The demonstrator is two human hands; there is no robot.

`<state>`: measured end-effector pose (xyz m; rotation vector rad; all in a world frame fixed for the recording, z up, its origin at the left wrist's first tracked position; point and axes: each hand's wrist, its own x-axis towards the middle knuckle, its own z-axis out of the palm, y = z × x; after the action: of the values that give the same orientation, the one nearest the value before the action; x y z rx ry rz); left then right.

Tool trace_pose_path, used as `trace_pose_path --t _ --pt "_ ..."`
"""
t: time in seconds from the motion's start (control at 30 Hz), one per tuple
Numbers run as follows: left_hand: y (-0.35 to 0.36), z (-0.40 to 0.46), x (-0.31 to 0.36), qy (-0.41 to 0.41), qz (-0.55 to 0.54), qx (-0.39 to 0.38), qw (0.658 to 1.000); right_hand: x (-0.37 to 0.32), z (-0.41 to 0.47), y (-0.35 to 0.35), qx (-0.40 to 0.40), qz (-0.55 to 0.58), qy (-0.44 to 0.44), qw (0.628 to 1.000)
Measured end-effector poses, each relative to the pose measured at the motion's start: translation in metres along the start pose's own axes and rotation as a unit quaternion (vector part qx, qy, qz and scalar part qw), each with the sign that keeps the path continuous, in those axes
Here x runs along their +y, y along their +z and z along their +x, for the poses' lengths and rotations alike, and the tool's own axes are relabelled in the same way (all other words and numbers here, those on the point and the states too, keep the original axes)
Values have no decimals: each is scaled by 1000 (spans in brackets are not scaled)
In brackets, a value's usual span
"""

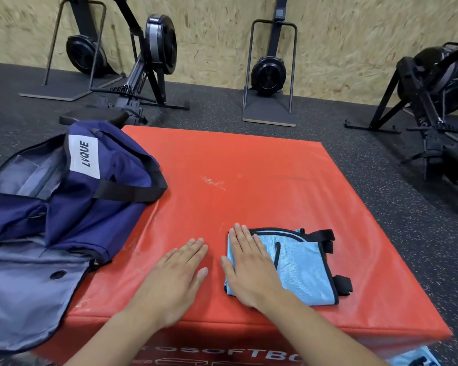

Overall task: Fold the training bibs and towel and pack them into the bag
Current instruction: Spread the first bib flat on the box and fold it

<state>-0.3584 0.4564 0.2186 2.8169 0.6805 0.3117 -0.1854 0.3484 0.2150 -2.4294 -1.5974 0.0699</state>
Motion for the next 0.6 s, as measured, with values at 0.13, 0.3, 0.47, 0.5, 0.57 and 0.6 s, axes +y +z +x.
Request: trace_pose_path --t 0.13,0.3,0.47,0.5,0.57,0.6 --pt "0 -3 -3 0 23 -6 1000 -4 -2 1 12 16 -3 1000" --pt "-4 1 4 2 25 -11 1000 -4 -14 -12 32 41 -15 999" --pt "-1 24 22 13 -56 -6 998 31 -46 -21 73 -14 36 997" --pt "0 31 26 15 -57 -6 998 41 -54 -21 73 -34 62 995" --pt "3 45 36 20 -69 -6 997 57 -69 -25 62 -56 90 992" --pt "6 52 41 22 -80 -5 997 63 -75 -25 58 -58 90 993"
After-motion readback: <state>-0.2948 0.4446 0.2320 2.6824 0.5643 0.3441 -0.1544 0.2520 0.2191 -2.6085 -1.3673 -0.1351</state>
